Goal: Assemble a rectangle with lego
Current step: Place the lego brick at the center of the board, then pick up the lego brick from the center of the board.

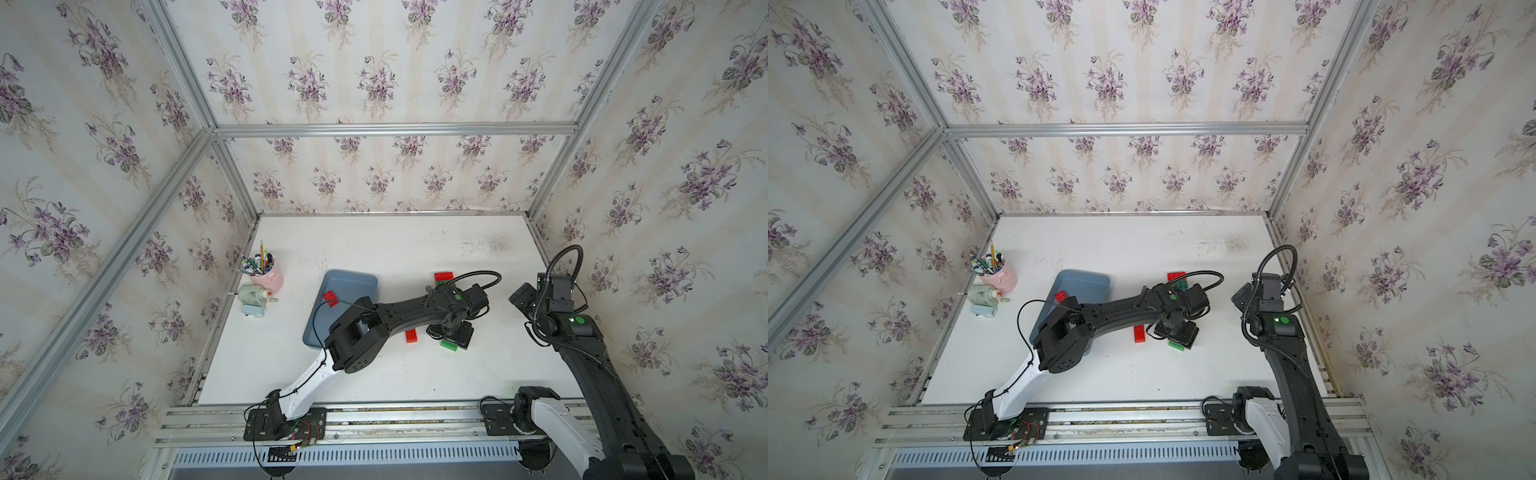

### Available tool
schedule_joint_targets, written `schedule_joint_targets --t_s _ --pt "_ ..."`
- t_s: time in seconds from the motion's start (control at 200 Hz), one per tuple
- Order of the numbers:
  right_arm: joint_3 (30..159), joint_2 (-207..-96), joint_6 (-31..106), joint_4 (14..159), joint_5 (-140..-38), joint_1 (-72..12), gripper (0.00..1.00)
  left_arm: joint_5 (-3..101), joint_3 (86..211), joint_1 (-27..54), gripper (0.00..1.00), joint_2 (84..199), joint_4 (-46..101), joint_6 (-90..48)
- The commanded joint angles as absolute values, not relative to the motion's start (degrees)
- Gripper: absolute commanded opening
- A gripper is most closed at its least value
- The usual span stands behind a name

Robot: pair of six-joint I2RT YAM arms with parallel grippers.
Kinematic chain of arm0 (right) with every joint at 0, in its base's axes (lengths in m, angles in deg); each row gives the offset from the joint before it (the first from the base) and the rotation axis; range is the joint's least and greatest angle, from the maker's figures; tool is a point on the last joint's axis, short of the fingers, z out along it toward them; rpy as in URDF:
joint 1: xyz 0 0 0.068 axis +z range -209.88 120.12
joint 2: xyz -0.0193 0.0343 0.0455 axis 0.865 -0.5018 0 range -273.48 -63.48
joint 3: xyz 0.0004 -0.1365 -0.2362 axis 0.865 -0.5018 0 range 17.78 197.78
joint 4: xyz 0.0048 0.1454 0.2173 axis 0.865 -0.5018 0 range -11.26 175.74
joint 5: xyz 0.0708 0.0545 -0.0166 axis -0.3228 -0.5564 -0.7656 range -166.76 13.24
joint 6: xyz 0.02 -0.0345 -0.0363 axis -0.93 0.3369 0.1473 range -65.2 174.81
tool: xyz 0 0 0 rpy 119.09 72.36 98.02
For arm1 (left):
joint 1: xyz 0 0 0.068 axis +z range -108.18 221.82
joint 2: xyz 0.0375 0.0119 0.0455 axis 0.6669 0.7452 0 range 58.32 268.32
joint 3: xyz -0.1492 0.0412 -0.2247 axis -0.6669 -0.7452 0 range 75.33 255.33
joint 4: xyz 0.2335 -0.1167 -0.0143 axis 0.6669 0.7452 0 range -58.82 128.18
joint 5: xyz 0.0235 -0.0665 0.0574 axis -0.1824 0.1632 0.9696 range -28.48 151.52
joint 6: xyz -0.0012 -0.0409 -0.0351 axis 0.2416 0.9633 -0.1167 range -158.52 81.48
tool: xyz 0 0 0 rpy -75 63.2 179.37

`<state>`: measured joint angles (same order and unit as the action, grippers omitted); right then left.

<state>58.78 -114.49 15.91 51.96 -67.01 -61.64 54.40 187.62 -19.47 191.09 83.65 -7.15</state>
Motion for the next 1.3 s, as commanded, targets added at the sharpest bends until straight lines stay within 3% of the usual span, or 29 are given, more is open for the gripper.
schedule_joint_targets --t_s 0.0,0.055,0.19,0.315,0.544,0.869,1.099,1.294 --pt "59.67 -114.45 17.56 49.85 -67.80 -61.64 0.81 59.43 185.37 -19.44 0.93 183.77 82.42 -9.18" --pt "60.07 -114.50 17.94 48.62 -68.10 -61.64 0.81 61.70 183.36 -19.28 1.00 178.91 81.46 -10.79" --pt "59.44 -114.35 17.51 46.81 -73.39 -59.68 0.77 67.57 177.55 -18.45 1.00 164.36 79.84 -16.39" --pt "59.57 -118.39 13.32 42.51 -68.23 -45.69 0.76 73.45 165.60 -14.64 1.00 147.25 75.32 -20.49" --pt "60.68 -131.31 2.42 39.45 -67.84 -23.02 0.76 57.03 147.16 8.96 1.00 126.79 77.10 -23.09" --pt "68.09 -145.39 0.98 38.64 -73.46 -17.02 0.76 44.66 133.03 20.33 1.00 123.80 71.98 -19.15" --pt "68.32 -149.14 -0.48 40.90 -75.36 -16.20 0.74 39.03 133.41 23.60 1.00 126.52 72.29 -18.35" --pt "68.41 -151.75 -0.48 43.01 -74.45 -16.20 0.66 37.50 133.34 24.60 1.00 127.39 71.70 -17.92"
